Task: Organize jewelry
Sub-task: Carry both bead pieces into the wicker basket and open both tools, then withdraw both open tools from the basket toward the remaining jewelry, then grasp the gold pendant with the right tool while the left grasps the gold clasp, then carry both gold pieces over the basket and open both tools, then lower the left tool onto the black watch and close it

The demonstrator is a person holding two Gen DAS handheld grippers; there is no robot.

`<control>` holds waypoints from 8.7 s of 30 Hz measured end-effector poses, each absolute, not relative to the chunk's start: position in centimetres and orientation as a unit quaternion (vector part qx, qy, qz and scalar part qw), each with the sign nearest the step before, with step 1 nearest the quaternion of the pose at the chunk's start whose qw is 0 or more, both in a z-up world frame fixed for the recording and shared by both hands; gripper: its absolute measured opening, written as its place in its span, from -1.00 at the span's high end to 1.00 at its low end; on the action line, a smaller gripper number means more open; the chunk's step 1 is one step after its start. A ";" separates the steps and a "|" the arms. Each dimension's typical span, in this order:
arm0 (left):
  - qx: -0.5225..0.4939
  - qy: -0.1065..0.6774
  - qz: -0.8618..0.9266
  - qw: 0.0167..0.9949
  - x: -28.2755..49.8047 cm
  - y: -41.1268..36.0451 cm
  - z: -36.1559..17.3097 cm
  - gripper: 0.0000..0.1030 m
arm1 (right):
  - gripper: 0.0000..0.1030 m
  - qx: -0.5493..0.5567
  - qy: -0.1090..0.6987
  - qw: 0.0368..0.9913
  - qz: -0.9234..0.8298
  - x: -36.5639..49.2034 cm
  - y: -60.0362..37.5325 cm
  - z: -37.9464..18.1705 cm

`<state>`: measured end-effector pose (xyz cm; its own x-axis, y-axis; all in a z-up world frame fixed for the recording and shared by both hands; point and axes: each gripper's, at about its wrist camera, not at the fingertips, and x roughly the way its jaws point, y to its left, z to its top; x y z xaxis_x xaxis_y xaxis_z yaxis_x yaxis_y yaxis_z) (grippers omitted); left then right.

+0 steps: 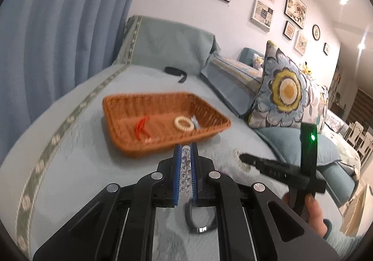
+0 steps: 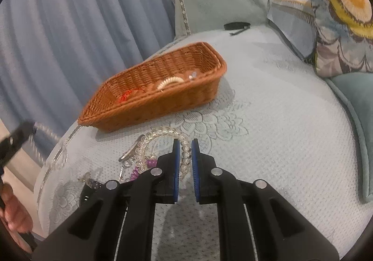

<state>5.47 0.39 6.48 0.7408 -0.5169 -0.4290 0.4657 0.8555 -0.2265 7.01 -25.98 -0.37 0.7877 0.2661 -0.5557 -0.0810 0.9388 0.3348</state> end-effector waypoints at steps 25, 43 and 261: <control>-0.060 0.255 -0.203 0.944 20.2 -1.4 3.5 0.88 | 0.84 0.103 0.357 0.924 0.090 23.7 -21.3 2.9; -0.062 0.280 -0.194 0.938 21.2 -0.9 1.7 0.58 | 0.82 0.074 0.387 0.916 0.072 25.6 -20.6 1.2; -0.112 0.276 -0.275 0.914 7.5 0.6 0.2 0.12 | 0.36 0.131 0.282 0.937 0.159 10.8 -23.2 2.3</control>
<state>7.46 0.63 0.18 0.6962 -0.5641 -0.4439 0.4406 0.8240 -0.3561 10.78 -23.24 2.29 0.7907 0.3724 -0.4859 -0.2247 0.9149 0.3354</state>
